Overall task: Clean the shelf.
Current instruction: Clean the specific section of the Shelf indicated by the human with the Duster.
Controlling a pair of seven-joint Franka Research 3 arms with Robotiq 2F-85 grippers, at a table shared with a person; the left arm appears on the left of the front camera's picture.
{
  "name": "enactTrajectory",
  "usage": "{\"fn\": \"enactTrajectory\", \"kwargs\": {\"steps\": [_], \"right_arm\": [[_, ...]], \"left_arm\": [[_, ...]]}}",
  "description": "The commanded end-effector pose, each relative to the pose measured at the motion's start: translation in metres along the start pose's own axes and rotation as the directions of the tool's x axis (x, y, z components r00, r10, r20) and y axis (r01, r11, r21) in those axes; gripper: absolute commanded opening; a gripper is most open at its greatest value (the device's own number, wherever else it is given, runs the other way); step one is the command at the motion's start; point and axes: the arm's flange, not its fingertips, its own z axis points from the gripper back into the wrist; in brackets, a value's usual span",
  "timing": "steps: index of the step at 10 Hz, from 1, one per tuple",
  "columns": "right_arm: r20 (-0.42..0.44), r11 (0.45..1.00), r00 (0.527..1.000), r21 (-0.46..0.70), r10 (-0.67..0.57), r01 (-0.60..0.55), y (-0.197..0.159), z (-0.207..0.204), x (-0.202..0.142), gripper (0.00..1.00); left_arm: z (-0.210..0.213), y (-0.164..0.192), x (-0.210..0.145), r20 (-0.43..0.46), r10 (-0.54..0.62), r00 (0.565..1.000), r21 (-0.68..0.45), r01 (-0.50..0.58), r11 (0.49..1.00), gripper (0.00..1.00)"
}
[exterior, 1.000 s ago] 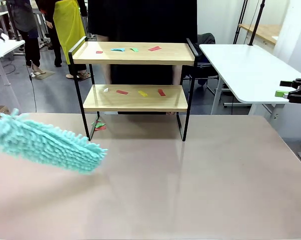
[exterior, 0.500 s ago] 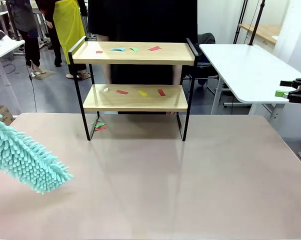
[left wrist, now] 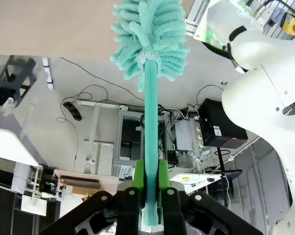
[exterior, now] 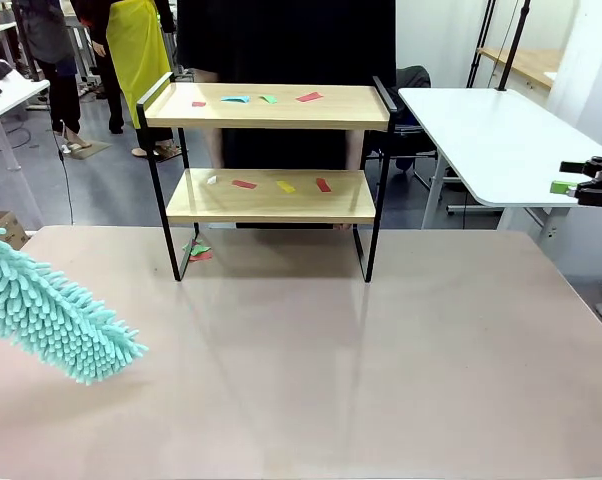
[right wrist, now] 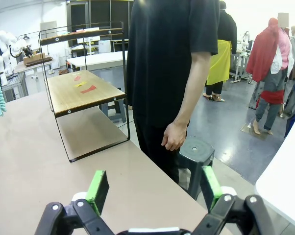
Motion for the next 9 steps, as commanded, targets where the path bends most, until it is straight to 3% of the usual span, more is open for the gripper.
{"fn": "enactTrajectory", "kwargs": {"steps": [1,9], "right_arm": [[-0.013,1.0,1.0,-0.009,-0.011,0.011,0.0009,-0.0023,0.0056,1.0],[-0.013,1.0,1.0,-0.009,-0.011,0.011,0.0009,-0.0023,0.0056,1.0]], "left_arm": [[-0.0006,-0.0027,-0.0025,0.012,-0.002,1.0,-0.004,0.002,1.0,0.13],[-0.0006,-0.0027,-0.0025,0.012,-0.002,1.0,-0.004,0.002,1.0,0.13]]}}
